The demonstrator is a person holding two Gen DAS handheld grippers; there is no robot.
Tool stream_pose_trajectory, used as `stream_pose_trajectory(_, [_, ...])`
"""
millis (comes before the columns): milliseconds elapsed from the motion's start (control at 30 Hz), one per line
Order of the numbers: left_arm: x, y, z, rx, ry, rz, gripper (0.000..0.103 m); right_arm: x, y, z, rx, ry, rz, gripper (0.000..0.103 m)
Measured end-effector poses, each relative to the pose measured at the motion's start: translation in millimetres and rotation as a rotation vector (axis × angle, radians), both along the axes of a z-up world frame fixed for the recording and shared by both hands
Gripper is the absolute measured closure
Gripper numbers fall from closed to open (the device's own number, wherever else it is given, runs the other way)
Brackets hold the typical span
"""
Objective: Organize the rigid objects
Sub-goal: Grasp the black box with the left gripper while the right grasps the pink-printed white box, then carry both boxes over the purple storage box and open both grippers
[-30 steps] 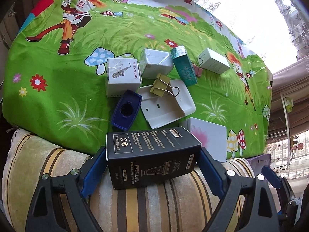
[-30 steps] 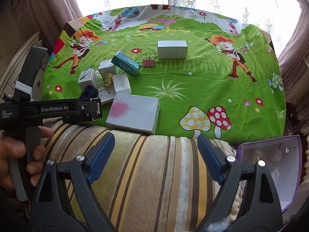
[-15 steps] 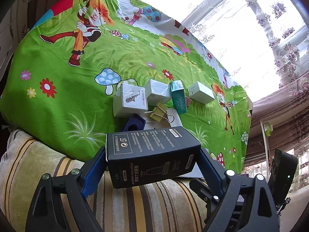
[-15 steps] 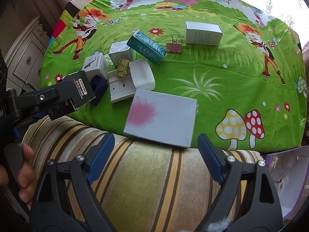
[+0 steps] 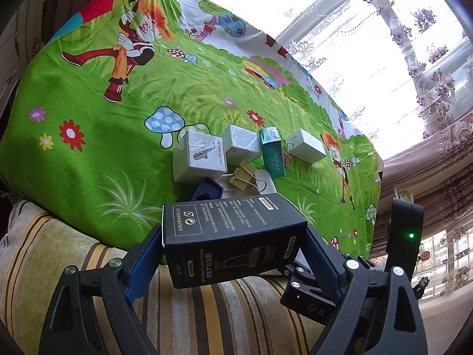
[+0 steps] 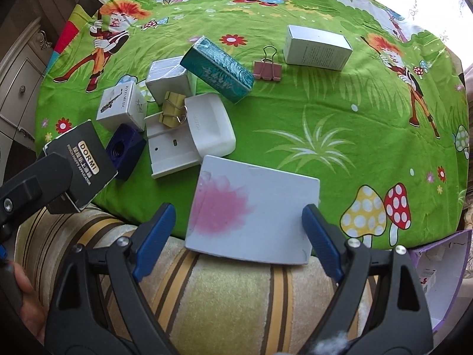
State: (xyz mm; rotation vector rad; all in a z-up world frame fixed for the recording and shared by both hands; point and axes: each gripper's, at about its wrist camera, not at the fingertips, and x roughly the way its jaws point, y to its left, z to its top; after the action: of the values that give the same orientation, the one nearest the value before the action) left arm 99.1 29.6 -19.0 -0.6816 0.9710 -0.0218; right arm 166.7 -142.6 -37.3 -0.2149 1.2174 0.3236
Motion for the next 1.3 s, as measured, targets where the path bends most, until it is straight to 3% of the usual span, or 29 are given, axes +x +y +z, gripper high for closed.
stream_pose_trajectory(400, [2,-2,-2,0.003,0.007,-0.008,0.013,9,-5,-9,-0.004,0.029,-0.044,0.004])
stream_pose_trajectory(567, [3,-3,-4,0.004,0.008,-0.010,0.013,12,-8,-20,0.020,0.071,-0.050,0.009])
stream_pose_trajectory(967, [1,-16,9,0.009,-0.050,-0.053,0.013,-5,-37,20,0.139,-0.069,-0.108,0.010])
stream_pose_trajectory(1300, [0,-66,28,-0.011,-0.093,-0.198,0.013,-36,-98,55,0.259,-0.161,-0.184,0.010])
